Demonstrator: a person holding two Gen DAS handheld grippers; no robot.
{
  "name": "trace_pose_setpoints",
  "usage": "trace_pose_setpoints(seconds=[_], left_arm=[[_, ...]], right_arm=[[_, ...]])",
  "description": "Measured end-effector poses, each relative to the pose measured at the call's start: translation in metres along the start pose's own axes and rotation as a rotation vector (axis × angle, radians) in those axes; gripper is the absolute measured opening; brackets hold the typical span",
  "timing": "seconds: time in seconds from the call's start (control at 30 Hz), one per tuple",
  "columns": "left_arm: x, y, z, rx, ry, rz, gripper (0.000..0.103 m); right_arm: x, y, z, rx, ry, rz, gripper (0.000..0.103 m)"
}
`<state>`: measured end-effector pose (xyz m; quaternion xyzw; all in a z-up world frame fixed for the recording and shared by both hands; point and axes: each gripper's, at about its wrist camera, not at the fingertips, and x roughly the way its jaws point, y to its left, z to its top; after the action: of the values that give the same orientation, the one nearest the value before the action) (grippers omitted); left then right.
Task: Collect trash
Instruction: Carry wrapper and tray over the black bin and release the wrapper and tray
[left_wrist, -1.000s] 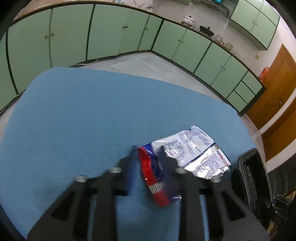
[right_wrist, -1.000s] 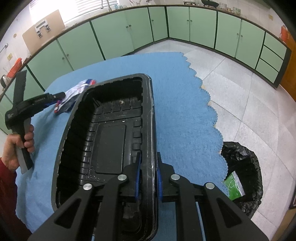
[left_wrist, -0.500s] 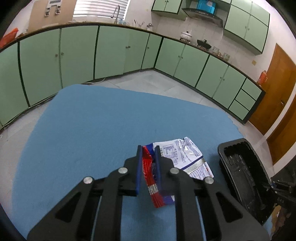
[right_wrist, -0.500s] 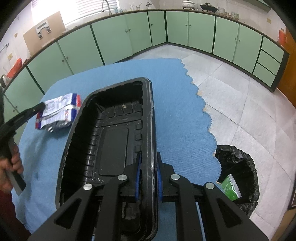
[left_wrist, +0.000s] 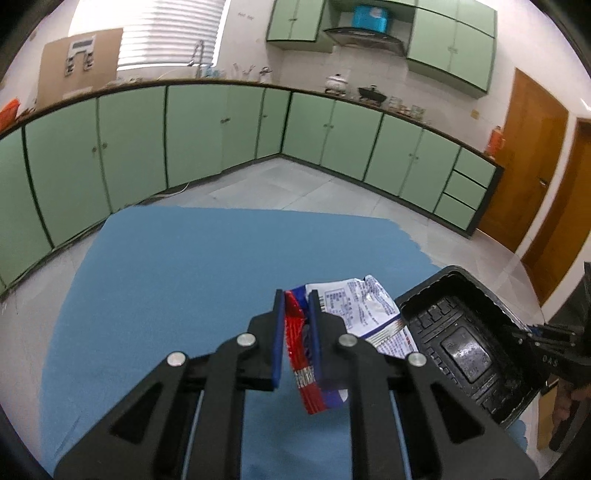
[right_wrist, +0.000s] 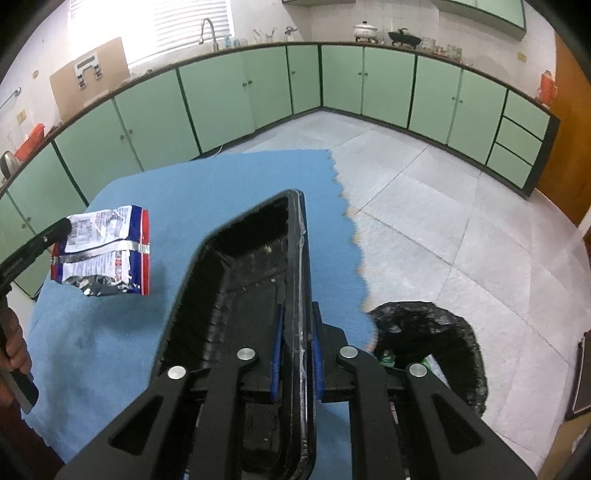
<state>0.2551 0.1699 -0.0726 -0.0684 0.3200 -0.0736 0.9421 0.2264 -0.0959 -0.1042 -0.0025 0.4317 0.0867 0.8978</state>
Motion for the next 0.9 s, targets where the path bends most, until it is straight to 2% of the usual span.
trace_pose_setpoints(seconds=[0.3,0.63,0.77,0.9], left_arm=[[0.003,-0.089,-0.001,0.091,-0.002,-0.112,0.011],[0.037,-0.211,-0.011,0.206,0.032,-0.292,0.011],[0.045,-0.257,-0.023,0.259,0.036,-0.328,0.011],[0.054,-0.286,-0.035,0.286,0.054,-0.351,0.011]], right_arm=[[-0.039,-0.073,-0.017,0.065,-0.031,-0.101,0.012],[-0.065,-0.168,-0.038,0.142,-0.027,-0.234,0.012],[-0.073,-0.197,-0.049,0.177,-0.026,-0.267,0.012],[-0.078,-0.222,-0.062,0.218,-0.021,-0.291,0.012]])
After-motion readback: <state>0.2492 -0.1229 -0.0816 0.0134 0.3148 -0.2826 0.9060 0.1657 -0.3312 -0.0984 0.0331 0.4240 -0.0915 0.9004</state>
